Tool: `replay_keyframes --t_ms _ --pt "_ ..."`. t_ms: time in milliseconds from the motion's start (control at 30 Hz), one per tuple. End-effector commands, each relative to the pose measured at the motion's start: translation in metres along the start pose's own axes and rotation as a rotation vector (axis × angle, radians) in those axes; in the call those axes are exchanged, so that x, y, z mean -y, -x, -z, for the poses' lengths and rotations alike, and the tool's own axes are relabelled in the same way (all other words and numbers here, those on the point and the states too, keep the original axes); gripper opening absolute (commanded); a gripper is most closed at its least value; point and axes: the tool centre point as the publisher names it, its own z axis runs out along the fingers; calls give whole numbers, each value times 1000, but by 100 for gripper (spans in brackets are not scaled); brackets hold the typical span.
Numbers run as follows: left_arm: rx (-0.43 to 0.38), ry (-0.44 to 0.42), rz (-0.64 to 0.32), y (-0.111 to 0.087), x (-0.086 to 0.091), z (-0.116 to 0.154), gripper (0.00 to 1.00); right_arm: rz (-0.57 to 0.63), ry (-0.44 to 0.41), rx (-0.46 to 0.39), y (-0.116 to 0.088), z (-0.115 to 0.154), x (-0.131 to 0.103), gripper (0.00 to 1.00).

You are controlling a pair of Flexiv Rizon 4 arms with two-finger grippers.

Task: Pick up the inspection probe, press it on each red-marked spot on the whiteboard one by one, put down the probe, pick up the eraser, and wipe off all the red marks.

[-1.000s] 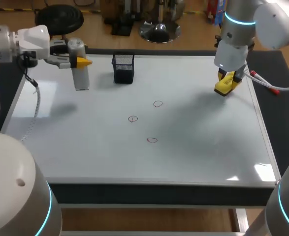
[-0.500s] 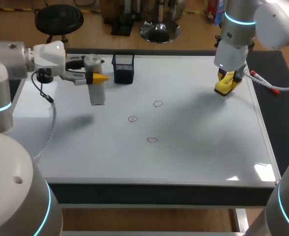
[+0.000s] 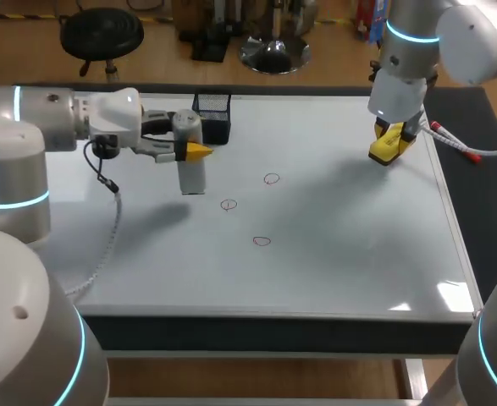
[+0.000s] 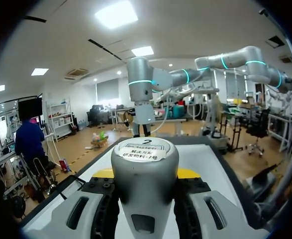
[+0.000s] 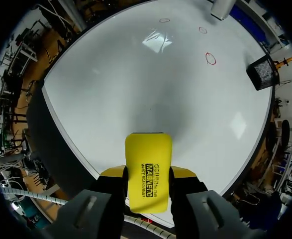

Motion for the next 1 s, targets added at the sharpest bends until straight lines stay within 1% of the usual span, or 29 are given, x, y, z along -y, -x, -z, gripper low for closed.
replay_keyframes --t_ms 33,333,433,700,1000 --pt "-1 -7 -7 0 -6 -15 0 1 -1 -4 1 1 1 0" --pt "-6 -18 5 -10 -11 -36 0 1 -1 -4 1 1 1 0" --pt "-20 -28 11 -13 -14 -43 0 1 -1 -4 1 1 1 0" --pt "-29 -38 14 -15 -19 -54 0 1 -1 -4 1 1 1 0" --pt "-38 -36 22 -14 -27 -60 0 1 -1 -4 1 1 1 0"
